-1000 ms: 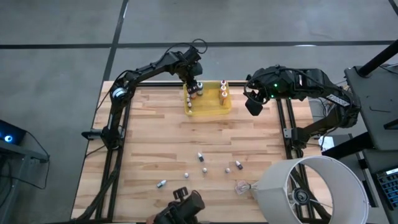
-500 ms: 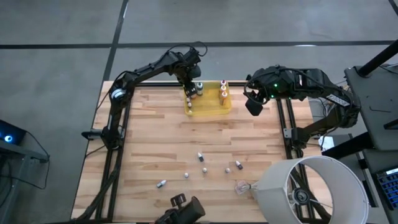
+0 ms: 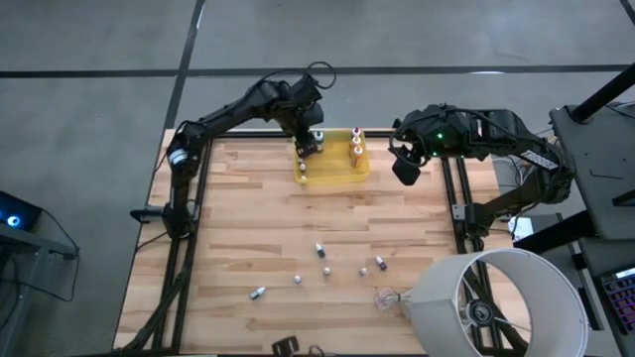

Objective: Pick & Place food coloring
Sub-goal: Put the small pink food coloring bottle into the yellow bin

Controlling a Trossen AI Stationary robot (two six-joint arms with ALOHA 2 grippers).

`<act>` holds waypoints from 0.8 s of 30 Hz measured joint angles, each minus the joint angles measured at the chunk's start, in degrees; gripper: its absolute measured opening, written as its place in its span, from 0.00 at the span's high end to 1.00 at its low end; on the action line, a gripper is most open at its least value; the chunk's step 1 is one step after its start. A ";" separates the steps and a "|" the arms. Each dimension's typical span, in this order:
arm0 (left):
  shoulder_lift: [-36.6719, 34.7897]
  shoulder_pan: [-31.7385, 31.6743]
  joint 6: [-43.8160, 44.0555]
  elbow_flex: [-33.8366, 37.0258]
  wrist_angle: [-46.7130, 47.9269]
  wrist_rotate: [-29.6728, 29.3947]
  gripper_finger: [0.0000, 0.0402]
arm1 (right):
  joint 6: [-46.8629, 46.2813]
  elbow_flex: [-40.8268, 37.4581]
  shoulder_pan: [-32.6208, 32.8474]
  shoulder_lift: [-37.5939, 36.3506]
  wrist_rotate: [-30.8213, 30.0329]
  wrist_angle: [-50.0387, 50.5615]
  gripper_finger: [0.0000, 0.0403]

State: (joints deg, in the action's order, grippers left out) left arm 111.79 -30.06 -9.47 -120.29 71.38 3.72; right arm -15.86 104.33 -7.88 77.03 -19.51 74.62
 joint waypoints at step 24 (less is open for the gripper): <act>-19.04 17.96 9.16 -0.41 0.80 -0.06 0.64 | 0.44 0.02 0.00 -0.02 0.07 -0.16 0.59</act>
State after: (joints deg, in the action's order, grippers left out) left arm 92.76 -12.10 -0.31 -120.70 72.17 3.66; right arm -15.42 104.36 -7.88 77.01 -19.44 74.46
